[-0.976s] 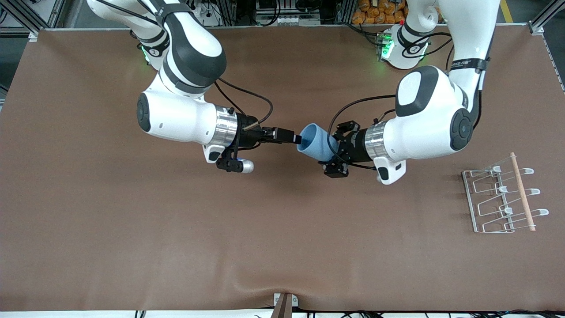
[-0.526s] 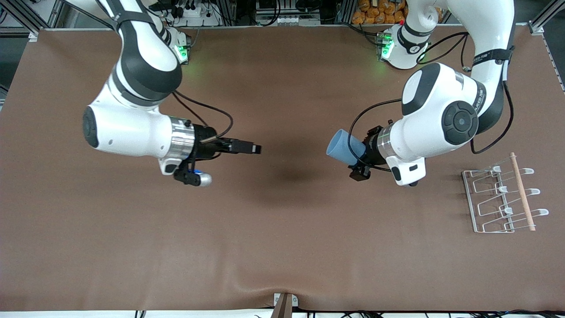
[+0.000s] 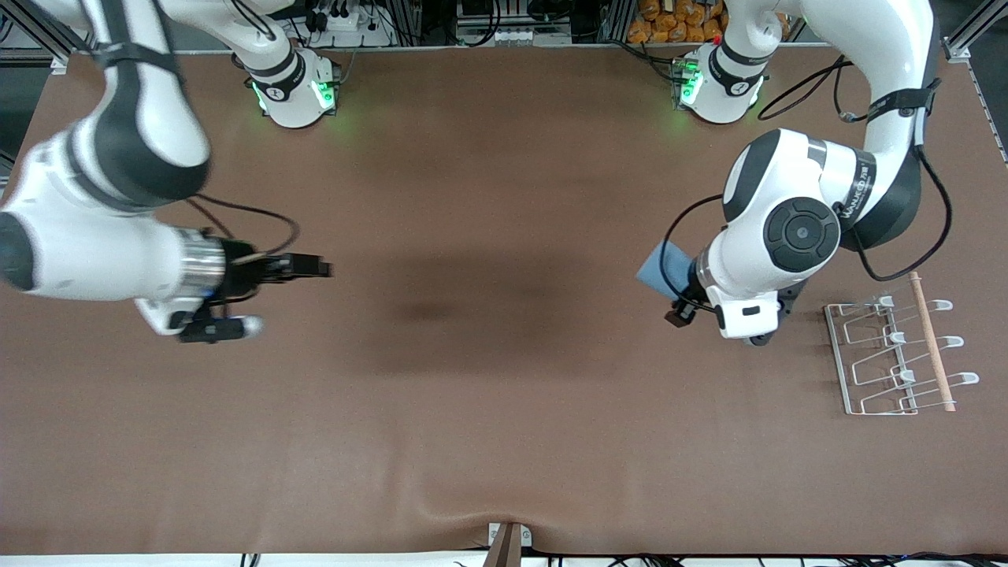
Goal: Transfer cup to left arm and place on rack
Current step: 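Carry the cup toward the rack while the right gripper withdraws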
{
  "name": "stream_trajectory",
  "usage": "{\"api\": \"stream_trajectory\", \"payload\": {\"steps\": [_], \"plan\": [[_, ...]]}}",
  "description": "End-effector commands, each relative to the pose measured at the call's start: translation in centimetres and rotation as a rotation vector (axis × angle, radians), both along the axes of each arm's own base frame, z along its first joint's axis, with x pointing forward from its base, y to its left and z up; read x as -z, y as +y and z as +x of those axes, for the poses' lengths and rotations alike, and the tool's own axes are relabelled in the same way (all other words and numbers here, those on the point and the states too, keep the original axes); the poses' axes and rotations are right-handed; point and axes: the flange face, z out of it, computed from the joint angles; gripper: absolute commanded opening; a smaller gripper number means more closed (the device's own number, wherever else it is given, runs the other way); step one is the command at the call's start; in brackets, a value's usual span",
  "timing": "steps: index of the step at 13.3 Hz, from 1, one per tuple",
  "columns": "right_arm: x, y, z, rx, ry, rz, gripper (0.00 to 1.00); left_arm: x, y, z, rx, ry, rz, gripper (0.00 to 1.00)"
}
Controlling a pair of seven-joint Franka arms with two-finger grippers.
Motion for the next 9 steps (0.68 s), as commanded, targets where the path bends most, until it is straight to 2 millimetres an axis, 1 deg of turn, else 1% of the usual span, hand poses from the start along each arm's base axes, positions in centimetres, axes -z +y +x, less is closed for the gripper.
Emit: {"api": "stream_trajectory", "payload": {"steps": [1,3,5,6,7,8,9], "plan": [[-4.0,-6.9,-2.3,-0.036,-0.033,-0.084,1.00,-0.5,2.2,-0.5,0.076,-0.011,0.079,0.00],[-7.1,-9.1,-4.1,-0.035,-0.068,-0.197,1.00,-0.1,3.1,-0.6,0.125,-0.026,0.160,0.00],[-10.5,-11.1,-6.4,-0.026,-0.117,-0.339,1.00,1.0,4.0,-1.7,0.203,-0.071,0.287,0.00],[-12.0,-12.6,-7.3,-0.001,-0.133,-0.376,1.00,1.5,4.7,-2.1,0.225,-0.085,0.325,0.00],[-13.1,-14.4,-8.2,0.042,-0.140,-0.385,1.00,1.8,5.1,-2.2,0.241,-0.090,0.356,0.00],[-13.7,-15.8,-8.8,0.069,-0.135,-0.385,1.00,1.9,5.5,-2.1,0.236,-0.095,0.382,0.00],[-14.2,-16.3,-9.3,0.083,-0.132,-0.382,1.00,2.4,6.3,-2.2,0.243,-0.090,0.423,0.00]]}}
